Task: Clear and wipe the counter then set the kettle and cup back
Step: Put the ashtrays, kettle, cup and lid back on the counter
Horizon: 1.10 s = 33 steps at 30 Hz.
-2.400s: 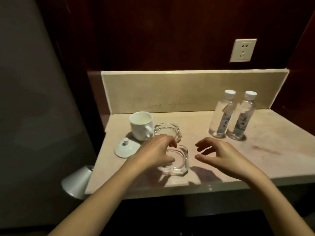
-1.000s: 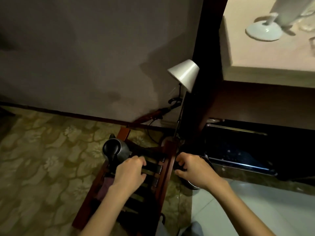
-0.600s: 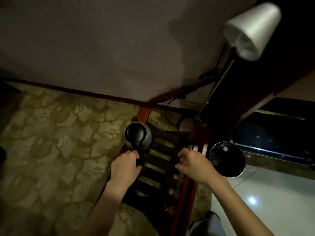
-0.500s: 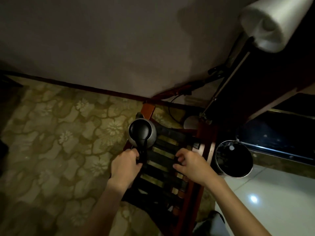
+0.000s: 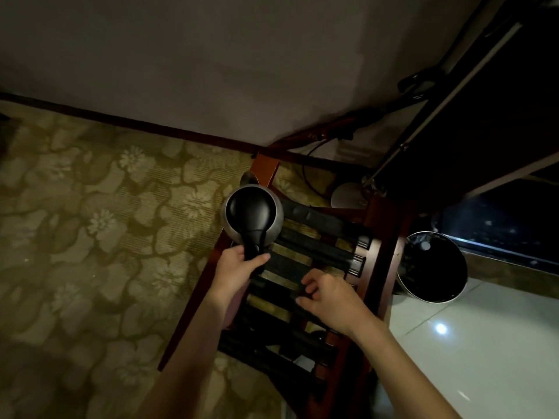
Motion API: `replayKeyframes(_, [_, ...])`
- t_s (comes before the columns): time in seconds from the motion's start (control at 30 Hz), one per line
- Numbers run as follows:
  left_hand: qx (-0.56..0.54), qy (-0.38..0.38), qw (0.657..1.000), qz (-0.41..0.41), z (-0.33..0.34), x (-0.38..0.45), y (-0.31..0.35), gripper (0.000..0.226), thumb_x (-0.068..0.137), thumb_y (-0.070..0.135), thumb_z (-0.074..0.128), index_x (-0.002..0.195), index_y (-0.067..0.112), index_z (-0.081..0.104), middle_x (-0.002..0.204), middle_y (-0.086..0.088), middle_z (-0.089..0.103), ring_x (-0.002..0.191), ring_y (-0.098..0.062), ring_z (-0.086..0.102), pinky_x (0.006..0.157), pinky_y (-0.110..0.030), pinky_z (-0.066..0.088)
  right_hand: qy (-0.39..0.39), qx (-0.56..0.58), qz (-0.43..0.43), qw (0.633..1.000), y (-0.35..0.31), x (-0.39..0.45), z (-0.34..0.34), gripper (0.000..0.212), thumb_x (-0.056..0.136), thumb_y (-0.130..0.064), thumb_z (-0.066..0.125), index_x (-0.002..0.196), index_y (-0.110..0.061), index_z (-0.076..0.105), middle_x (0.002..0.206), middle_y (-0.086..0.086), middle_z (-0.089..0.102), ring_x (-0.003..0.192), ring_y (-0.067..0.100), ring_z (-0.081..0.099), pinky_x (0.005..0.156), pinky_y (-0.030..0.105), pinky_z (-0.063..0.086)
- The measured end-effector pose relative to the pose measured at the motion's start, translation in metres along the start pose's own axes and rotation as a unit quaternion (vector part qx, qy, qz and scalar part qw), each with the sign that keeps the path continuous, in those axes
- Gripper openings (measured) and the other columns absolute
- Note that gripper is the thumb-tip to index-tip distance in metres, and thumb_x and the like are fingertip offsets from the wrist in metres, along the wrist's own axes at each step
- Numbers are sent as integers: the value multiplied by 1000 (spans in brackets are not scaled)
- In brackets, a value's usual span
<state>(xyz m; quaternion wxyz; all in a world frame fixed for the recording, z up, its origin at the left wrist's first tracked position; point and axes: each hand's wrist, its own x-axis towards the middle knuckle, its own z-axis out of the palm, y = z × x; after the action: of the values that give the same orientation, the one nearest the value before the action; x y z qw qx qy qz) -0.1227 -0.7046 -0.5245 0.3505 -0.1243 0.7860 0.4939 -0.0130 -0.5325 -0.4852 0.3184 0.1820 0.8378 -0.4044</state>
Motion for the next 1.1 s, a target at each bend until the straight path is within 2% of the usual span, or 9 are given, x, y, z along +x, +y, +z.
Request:
replayKeyframes(0.13, [-41,-5,999,18,2,1,-8,19,76,-1,74,84,17,70,90,-5,73,90,-15,68,88,-32,51,-2,9,3,1000,10,-1,-1,39,86,-35,66,119,-19,55,113,1,63,101,19,61,88,36,51])
replayKeyframes(0.3, [-91,1,995,51,10,-15,13,20,79,-3,71,97,5,70,92,-3,74,90,-11,70,77,-16,52,-2,35,-14,999,14,-11,-11,38,86,-33,67,119,-19,56,110,-2,62,100,14,61,88,31,51])
replayKeyframes(0.43, [-82,-47,994,60,18,-48,42,19,80,5,73,98,8,72,97,-7,75,98,-16,69,90,-30,51,9,84,-32,996,14,-27,-31,41,85,-32,69,121,-20,55,110,-5,61,101,9,59,89,26,50])
replayKeyframes(0.53, [-99,-97,988,67,29,-85,69,22,76,10,74,98,8,72,98,-9,74,99,-19,69,92,-34,51,38,113,-67,991,11,-48,-48,49,82,-33,72,126,-24,52,115,-12,58,108,0,55,87,9,44])
replayKeyframes(0.6, [-105,-118,984,81,36,-113,92,30,71,19,74,100,8,71,98,-8,74,99,-19,69,90,-32,52,59,138,-101,984,8,-68,-61,51,79,-34,75,125,-31,52,117,-19,56,111,-7,52,88,3,39])
replayKeyframes(0.73, [-102,-163,974,116,50,-166,146,33,69,24,73,99,9,72,97,-7,75,98,-18,70,86,-28,54,80,194,-154,966,-1,-117,-82,45,78,-27,78,112,-44,54,107,-33,60,107,-19,52,89,3,38])
replayKeyframes(0.87, [-94,-217,959,158,67,-219,196,30,67,21,75,95,10,73,96,-9,75,94,-21,71,76,-24,56,145,206,-208,945,-2,-165,-107,27,79,-31,75,105,-29,69,100,-20,69,98,-6,63,84,14,47])
replayKeyframes(1.0, [-61,-257,938,223,86,-271,245,26,71,24,82,94,17,76,99,-6,74,96,-20,70,79,-24,55,215,178,-270,922,-4,-220,-152,38,80,-45,71,115,-47,57,118,-25,62,112,-7,57,92,9,41])
replayKeyframes(1.1, [-52,-270,924,266,104,-310,280,29,69,27,82,98,23,75,100,-5,74,97,-20,70,80,-23,54,242,172,-320,900,-3,-263,-189,54,82,-36,71,127,-57,47,127,-35,53,123,-8,49,97,6,35])
